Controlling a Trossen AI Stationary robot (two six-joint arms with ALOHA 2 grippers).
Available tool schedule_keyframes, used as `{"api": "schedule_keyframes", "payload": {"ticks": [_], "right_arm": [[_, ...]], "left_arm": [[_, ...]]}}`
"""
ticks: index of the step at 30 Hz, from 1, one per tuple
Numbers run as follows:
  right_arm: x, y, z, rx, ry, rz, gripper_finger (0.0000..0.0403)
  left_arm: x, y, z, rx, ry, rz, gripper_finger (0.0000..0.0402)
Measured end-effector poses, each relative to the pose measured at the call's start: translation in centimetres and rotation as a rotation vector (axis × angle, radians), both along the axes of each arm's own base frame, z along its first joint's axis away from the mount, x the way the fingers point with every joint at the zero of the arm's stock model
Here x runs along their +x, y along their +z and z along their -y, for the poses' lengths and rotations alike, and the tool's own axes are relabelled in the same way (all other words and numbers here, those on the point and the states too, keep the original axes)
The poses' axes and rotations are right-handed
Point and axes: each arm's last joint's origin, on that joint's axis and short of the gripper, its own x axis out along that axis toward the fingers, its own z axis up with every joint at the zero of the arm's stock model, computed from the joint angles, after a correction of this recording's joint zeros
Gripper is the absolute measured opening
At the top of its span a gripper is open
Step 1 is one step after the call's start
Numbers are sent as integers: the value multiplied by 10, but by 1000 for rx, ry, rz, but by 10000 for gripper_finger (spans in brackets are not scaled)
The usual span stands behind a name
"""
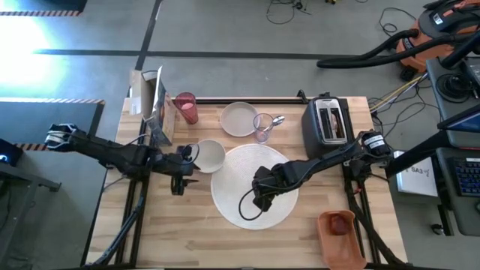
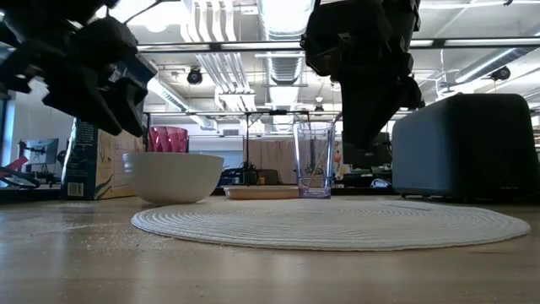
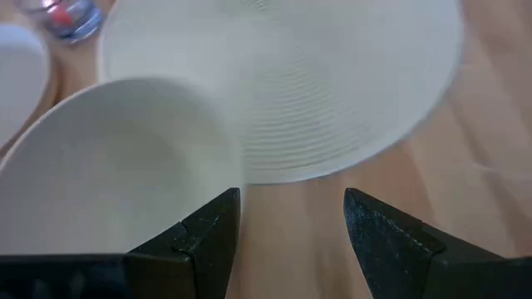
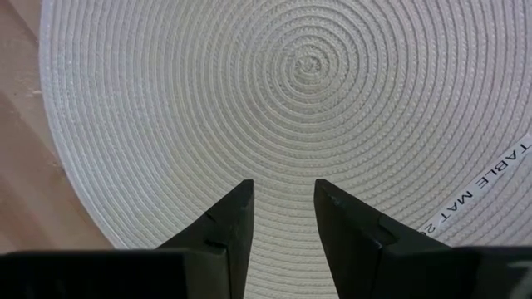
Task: Arrange a breakfast setting
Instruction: Put the white bowl on the white tablemat
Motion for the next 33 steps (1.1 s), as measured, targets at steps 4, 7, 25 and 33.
{"api": "schedule_keyframes", "payload": {"ticks": [4, 7, 25, 33], "right_arm": [[0, 0, 0, -3, 8, 0, 114], [0, 0, 0, -7, 21, 1, 110], [0, 0, 0, -10, 25, 4, 105], [1, 0, 0, -8, 24, 8, 94]], "left_arm": [[4, -5, -6, 1, 33, -35, 199], [9, -9, -7, 5, 42, -66, 199], [32, -20, -9, 8, 48, -185, 147], [34, -25, -15, 8, 81, -208, 74]]}}
